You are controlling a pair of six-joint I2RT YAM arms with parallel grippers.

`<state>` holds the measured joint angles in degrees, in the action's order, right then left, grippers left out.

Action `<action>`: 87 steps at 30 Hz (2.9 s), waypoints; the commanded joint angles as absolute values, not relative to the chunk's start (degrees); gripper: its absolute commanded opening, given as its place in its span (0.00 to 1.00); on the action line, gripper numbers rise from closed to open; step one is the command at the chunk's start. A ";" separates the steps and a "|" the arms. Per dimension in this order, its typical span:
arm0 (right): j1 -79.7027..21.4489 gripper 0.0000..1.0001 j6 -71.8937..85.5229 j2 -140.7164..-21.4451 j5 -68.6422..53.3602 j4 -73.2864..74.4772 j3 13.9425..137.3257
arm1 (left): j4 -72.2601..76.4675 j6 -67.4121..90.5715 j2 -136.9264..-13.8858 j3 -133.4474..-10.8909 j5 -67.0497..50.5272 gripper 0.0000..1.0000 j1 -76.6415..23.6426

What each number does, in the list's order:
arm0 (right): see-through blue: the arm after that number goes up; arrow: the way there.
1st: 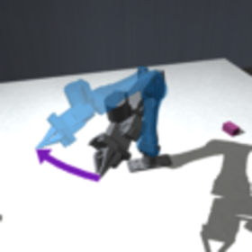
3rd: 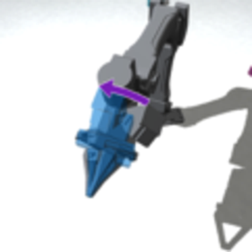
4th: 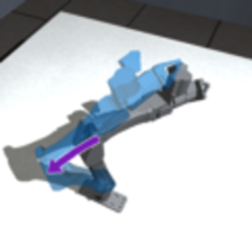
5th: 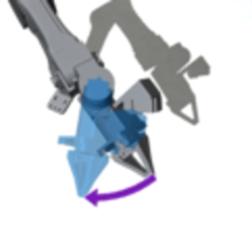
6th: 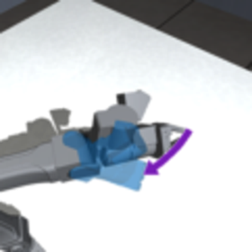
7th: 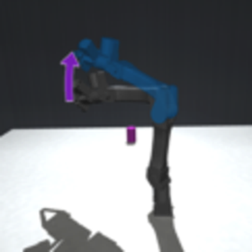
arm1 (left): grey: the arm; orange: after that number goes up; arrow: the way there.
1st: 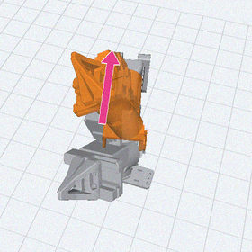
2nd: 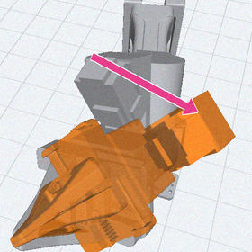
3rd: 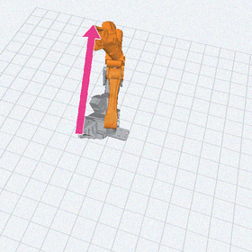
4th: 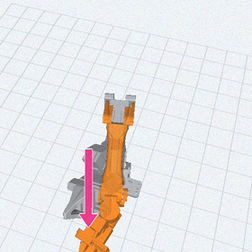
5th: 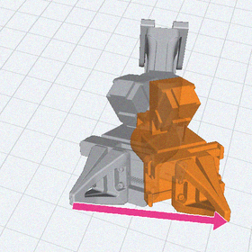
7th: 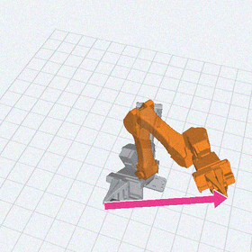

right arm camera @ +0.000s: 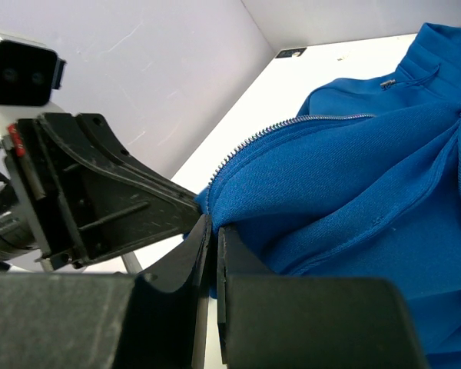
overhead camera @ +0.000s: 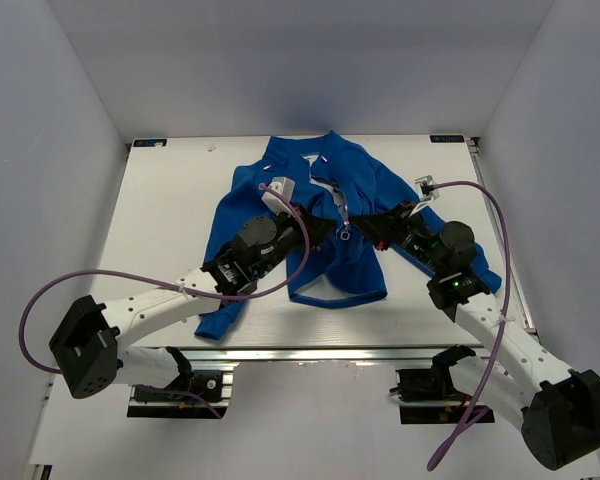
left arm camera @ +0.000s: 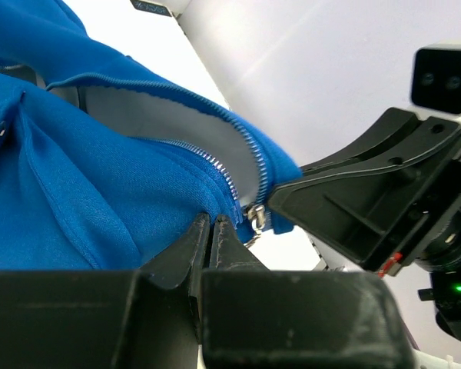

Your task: Zip up the jacket

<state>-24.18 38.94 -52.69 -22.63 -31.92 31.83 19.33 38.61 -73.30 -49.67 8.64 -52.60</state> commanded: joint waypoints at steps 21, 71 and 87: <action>-24.70 0.00 40.60 -52.73 -24.08 -35.51 35.07 | 23.55 38.58 -70.93 -49.57 9.23 0.00 -52.47; -24.70 0.00 43.51 -53.96 -25.58 -37.53 33.84 | 23.29 37.09 -69.87 -50.19 9.23 0.00 -52.47; -24.79 0.00 44.56 -53.88 -24.70 -39.99 34.01 | 22.33 37.79 -70.66 -50.18 8.88 0.00 -52.47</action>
<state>-24.43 43.55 -54.50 -24.38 -34.22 32.08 21.06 37.41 -72.64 -49.23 10.00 -52.60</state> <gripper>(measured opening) 0.056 0.115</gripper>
